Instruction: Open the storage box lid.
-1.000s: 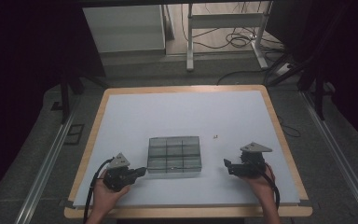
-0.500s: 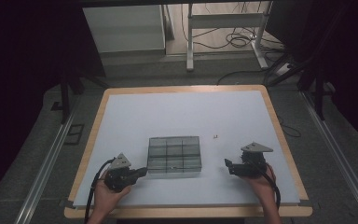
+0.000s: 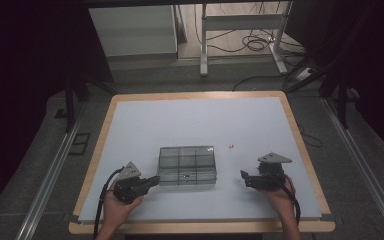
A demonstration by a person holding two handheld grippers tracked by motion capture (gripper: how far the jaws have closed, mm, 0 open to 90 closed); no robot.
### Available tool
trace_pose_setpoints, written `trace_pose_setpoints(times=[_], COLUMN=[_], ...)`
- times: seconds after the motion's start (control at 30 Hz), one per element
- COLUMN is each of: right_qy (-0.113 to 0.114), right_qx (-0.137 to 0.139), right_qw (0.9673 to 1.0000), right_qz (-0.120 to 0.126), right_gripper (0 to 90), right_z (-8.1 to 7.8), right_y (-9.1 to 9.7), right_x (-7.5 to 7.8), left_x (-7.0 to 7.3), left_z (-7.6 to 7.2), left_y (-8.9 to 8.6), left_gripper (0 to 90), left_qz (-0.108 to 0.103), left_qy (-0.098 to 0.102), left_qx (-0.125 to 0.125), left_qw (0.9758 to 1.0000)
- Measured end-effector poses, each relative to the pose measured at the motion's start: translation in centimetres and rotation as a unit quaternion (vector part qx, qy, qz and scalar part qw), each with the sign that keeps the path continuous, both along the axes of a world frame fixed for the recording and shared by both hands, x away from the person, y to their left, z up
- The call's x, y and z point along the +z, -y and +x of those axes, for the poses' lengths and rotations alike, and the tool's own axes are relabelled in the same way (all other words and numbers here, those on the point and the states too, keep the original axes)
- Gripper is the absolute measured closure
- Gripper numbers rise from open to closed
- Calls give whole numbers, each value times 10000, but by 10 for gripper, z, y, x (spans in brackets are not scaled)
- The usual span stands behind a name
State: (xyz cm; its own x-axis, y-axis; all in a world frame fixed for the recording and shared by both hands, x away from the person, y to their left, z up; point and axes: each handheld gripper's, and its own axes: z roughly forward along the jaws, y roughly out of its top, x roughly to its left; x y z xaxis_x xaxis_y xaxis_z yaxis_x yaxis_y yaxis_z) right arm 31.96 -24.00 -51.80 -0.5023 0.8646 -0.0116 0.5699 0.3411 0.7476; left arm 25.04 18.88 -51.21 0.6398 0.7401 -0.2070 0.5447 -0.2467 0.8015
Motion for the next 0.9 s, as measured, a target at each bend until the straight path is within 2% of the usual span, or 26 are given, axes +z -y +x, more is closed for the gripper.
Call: trace_pose_setpoints(times=[0.2,0.5,0.9], right_qy=[118,-1,-23], right_qx=[-59,-40,-32], right_qw=[9999,10000,10000], right_qz=[-12,-24,-32], right_gripper=[132,132,132], right_z=[-1,1,1], right_y=[0,0,0], right_x=[2,-1,-2], left_x=[3,7,11], left_z=[2,6,9], left_y=[1,1,1], left_gripper=[900,900,900], left_qz=[-42,-109,-218], left_qy=[89,115,153], left_qx=[28,52,144], left_qw=[9999,9999,9995])
